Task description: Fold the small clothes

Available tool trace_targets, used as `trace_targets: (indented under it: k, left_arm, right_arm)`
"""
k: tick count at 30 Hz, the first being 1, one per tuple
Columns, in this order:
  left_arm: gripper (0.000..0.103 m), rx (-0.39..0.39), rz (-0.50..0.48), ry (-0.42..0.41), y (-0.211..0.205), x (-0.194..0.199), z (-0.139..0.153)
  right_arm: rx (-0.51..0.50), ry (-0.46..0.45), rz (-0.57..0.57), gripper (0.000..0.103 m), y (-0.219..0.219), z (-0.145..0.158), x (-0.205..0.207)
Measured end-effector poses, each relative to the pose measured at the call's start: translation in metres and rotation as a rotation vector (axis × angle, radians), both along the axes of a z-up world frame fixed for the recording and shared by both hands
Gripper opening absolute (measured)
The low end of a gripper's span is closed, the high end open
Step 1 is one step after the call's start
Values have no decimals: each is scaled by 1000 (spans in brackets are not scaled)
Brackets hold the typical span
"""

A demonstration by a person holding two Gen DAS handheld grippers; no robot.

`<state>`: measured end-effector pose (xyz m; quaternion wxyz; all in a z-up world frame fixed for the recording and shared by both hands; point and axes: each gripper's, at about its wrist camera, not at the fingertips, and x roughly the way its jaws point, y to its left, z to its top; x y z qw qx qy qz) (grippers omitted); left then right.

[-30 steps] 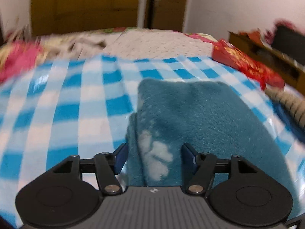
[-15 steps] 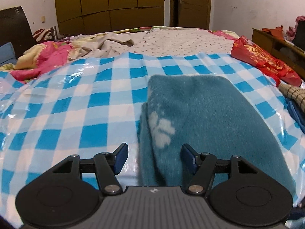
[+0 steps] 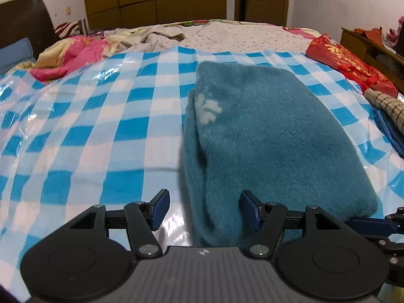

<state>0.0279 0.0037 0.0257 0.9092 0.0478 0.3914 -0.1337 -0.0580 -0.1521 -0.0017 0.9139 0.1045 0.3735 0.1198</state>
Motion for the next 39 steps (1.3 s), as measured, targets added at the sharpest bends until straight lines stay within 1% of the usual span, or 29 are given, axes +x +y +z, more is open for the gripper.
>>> trace_targets:
  k: [4,7,10,12,13,14,16,20,23,26,29,35,39]
  left_arm:
    - [73,-30,27,12,1,-6,1]
    - [73,-49,48,24,2,-11,1]
    - [73,-70,74,41,4,-16,2]
    - [73,-81,86,52,4,-21,3]
    - [74,-88,85,61,5,-25,3]
    - [76,-100,81,78,5,-29,3]
    - [77,-115,74,106,4,-38,0]
    - [80,-82,75,123,-3,-54,-6]
    - [81,-49,82,93,-7,-60,-5]
    - [87,-51,93,78,-7,-62,-3]
    - [91,-42,103,75,-8,-61,-4]
    - [94,8,129,84,-11,-60,-9]
    - [101,19,132,78,-13,-61,-9]
  right_arm:
    - [-28,19,-32,26,-1,-5,-3]
    - [-21,38,-53,26,-5,-7,-5]
    - [-24,35,-62,27,-6,-6,-6]
    - [-24,34,-67,28,-6,-5,-7]
    - [-23,32,-68,30,-6,-4,-8]
    - [-24,29,-68,33,-5,-3,-9]
    - [-30,20,-69,33,-5,-2,-10]
    - [-38,29,-81,33,-6,-2,-12]
    - [-38,42,-98,33,-8,-4,-11]
    - [-42,52,-106,33,-9,-6,-11]
    - [-57,55,-110,39,-8,-6,-12]
    - [-74,53,-113,40,-8,-8,-14]
    - [-82,55,-119,41,-9,-9,-14]
